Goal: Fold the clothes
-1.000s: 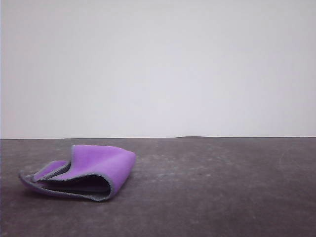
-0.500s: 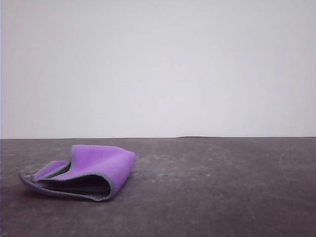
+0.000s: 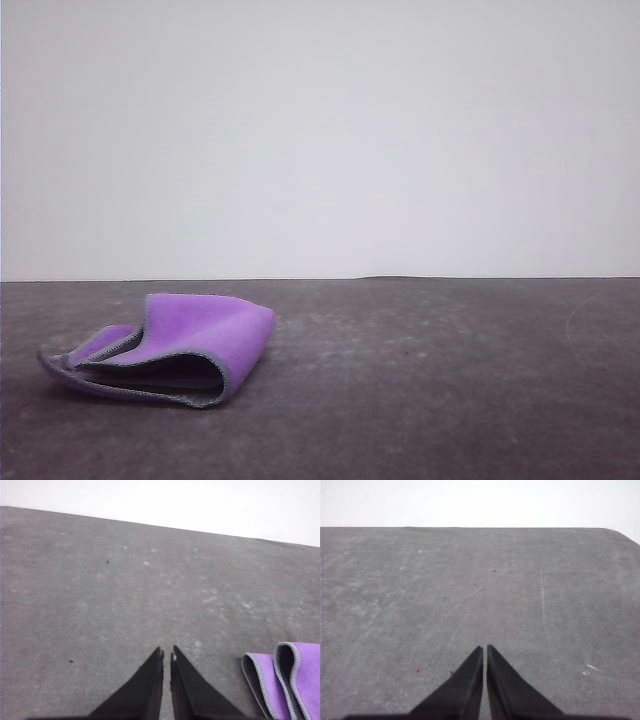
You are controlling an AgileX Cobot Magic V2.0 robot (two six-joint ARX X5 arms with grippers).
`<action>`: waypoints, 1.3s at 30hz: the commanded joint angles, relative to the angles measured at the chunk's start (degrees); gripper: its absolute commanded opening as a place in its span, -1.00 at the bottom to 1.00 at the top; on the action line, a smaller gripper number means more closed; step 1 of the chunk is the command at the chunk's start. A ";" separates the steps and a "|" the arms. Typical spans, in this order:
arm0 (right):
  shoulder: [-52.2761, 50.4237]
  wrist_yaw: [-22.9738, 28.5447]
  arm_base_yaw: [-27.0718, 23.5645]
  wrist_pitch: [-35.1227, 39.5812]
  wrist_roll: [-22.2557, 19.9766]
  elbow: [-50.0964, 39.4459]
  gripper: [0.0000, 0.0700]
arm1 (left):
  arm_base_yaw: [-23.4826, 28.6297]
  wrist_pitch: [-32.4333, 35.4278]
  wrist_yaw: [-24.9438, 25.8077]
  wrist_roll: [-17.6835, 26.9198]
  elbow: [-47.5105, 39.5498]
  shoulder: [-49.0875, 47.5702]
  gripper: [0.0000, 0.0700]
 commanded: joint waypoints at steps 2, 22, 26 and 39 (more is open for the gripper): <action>-0.09 0.22 0.13 0.64 -0.79 -0.30 -0.98 | 0.11 -0.68 -0.17 0.02 -1.05 -0.02 -0.96; -0.09 0.22 0.13 0.64 -0.79 -0.30 -0.98 | 0.11 -0.68 -0.17 0.02 -1.05 -0.02 -0.96; -0.09 0.22 0.13 0.64 -0.79 -0.30 -0.98 | 0.11 -0.68 -0.17 0.02 -1.05 -0.02 -0.96; -0.09 0.22 0.13 0.64 -0.79 -0.30 -0.98 | 0.11 -0.68 -0.17 0.02 -1.05 -0.02 -0.96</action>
